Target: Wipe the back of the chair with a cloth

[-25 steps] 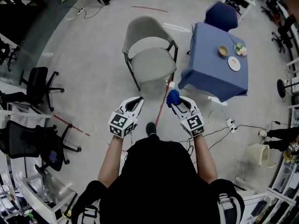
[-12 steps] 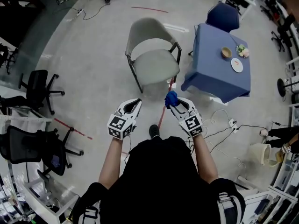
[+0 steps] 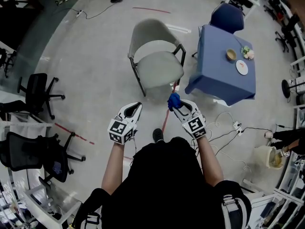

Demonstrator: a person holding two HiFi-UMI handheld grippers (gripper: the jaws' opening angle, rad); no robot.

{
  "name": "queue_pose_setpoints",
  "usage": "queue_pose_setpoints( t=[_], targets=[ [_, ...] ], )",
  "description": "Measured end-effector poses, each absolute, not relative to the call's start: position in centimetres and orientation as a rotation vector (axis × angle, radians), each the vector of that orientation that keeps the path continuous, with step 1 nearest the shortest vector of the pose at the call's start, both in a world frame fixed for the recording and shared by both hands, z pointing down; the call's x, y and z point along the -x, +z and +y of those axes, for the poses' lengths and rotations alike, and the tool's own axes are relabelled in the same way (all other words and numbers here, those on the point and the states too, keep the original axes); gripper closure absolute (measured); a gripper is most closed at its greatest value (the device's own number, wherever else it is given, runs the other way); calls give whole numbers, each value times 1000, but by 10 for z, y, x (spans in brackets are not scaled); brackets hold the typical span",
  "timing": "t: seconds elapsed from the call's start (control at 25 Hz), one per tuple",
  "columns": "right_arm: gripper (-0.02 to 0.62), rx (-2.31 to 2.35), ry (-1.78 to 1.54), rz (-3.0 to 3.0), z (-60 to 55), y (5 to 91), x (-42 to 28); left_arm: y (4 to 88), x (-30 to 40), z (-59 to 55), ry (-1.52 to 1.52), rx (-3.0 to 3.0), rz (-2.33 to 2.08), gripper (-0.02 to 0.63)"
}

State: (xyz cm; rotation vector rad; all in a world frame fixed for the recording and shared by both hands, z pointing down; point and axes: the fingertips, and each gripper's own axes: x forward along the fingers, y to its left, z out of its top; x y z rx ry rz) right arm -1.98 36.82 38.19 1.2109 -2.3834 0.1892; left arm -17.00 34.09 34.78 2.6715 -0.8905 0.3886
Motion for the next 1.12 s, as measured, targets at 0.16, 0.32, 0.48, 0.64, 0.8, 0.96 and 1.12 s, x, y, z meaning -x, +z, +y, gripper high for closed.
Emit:
queue_pose_setpoints(
  t=[0.16,0.32,0.48,0.64,0.8,0.96,1.12],
  targets=[
    [433,-1213,185,-2380,363,383,28,349,178,332,393,-2671,-890,571],
    [433,-1221,192,-2374,359,383,28,346,174,326,406,-2686,-866,571],
    [433,-1250,216,-2362,358,386,22,342,167,328,440,-2720,-830,571],
    [432,-1252,210,-2367,353,383,23,336,168,326,440,-2727,-830,571],
    [433,-1243,205,-2376,343,384,26,336,173,317,434,-2722,-849,571],
    [431,-1218,211,-2387,333,388,26,342,174,307,438,-2696,-878,571],
    [431,-1208,224,-2399,310,393,16,345,168,288,444,-2679,-897,571]
  ],
)
